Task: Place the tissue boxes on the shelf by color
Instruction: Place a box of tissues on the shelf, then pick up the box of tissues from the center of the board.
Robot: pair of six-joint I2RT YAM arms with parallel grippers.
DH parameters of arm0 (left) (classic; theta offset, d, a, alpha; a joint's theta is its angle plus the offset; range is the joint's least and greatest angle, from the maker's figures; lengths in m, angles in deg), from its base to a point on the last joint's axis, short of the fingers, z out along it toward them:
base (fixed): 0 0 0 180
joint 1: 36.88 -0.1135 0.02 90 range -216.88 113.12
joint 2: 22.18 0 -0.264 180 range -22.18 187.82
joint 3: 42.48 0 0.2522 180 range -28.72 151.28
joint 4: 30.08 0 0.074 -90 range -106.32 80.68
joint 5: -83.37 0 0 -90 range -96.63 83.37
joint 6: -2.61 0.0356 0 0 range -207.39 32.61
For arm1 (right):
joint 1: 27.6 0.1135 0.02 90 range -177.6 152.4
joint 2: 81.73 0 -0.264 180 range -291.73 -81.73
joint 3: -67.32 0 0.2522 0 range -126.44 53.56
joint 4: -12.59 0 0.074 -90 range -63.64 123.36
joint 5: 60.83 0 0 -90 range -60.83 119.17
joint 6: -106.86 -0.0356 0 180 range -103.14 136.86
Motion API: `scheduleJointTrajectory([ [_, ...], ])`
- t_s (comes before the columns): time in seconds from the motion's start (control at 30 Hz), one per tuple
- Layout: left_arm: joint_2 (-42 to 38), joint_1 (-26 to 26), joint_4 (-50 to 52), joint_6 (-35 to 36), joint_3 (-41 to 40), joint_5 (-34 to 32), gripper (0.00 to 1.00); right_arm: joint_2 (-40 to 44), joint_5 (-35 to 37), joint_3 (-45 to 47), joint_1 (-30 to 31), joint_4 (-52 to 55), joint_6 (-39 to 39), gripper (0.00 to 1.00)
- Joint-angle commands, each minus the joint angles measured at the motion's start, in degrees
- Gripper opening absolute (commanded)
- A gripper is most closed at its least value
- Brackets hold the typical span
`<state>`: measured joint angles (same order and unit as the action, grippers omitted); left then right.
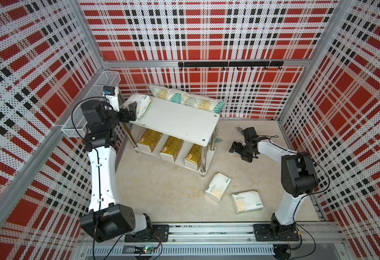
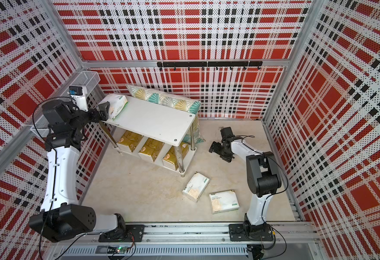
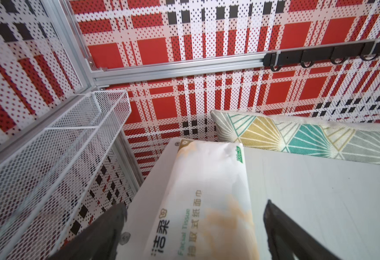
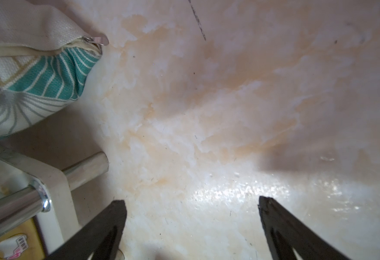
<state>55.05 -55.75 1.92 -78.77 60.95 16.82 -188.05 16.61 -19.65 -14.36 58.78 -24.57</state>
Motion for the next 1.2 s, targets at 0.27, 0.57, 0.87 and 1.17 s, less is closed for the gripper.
scheduleJointTrajectory([
  [0.27, -11.12, 18.4, -2.27, -9.2, -7.25, -11.6, 0.99, 0.33, 2.1, -0.83, 0.43, 0.52, 0.55, 1.0],
  [0.57, -23.51, 48.34, -1.04, -13.73, -21.26, -31.27, 0.98, 0.5, 2.84, -1.74, -0.2, 1.13, 0.82, 1.0],
  [0.87, -24.14, 72.35, 0.04, -23.95, -32.56, -40.11, 0.95, 1.76, 3.58, -2.19, -1.52, 2.11, 1.25, 1.0],
  [1.17, -17.23, 90.2, 3.57, -34.26, -35.57, -46.8, 0.96, 3.29, 3.59, -1.15, -3.52, 2.23, 1.88, 1.0],
])
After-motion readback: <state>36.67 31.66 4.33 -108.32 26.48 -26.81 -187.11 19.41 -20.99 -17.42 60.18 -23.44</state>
